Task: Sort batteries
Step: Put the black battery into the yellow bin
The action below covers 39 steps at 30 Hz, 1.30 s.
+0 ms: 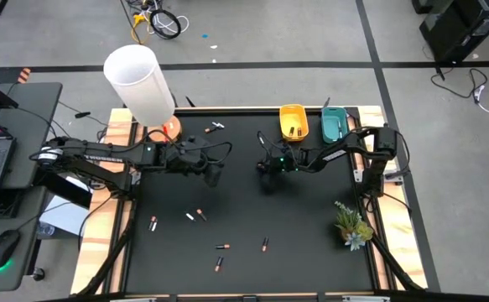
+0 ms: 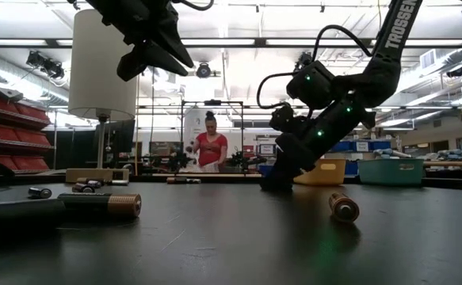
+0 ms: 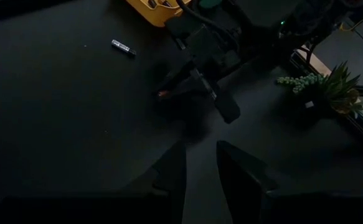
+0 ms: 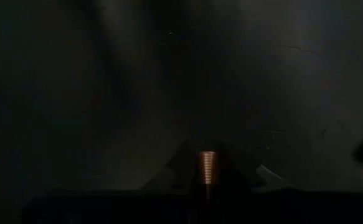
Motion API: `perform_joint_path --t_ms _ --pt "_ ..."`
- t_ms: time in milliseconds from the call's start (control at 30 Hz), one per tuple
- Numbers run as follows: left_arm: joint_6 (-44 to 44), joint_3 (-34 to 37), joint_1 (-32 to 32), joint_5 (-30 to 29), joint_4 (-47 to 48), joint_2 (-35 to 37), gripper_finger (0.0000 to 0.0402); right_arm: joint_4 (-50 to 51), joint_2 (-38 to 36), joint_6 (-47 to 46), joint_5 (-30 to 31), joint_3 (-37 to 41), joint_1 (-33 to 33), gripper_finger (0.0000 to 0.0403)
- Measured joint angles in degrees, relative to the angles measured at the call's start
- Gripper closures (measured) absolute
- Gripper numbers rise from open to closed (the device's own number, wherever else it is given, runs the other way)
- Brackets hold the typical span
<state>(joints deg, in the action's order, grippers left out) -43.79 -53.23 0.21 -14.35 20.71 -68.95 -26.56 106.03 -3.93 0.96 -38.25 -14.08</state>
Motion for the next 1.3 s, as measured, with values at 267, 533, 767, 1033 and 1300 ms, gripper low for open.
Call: perform_joint_path --t_ms 267,533,767,1033,1300 --pt "0.0 0.0 0.0 0.4 0.0 0.0 0.0298 3.9 -5.9 -0.5 -3.3 -1.1 -1.5 0.0355" --pt "2.0 0.0 0.1 -0.4 -0.7 0.0 0.0298 24.8 -17.6 -7.8 -3.7 -9.2 -4.5 0.0355" --pt "4.9 0.0 0.1 -4.1 -4.5 0.0 0.0298 45.0 -24.2 -7.9 5.6 -17.7 -14.4 0.0355" --pt "4.3 0.0 0.1 -4.5 -7.0 0.0 0.0298 50.9 -18.5 -8.0 3.8 -18.6 -25.4 0.0353" --pt "1.2 0.0 0.1 -4.5 -7.2 0.0 0.0298 50.5 -16.7 -6.0 0.9 -18.6 -28.2 0.0225"
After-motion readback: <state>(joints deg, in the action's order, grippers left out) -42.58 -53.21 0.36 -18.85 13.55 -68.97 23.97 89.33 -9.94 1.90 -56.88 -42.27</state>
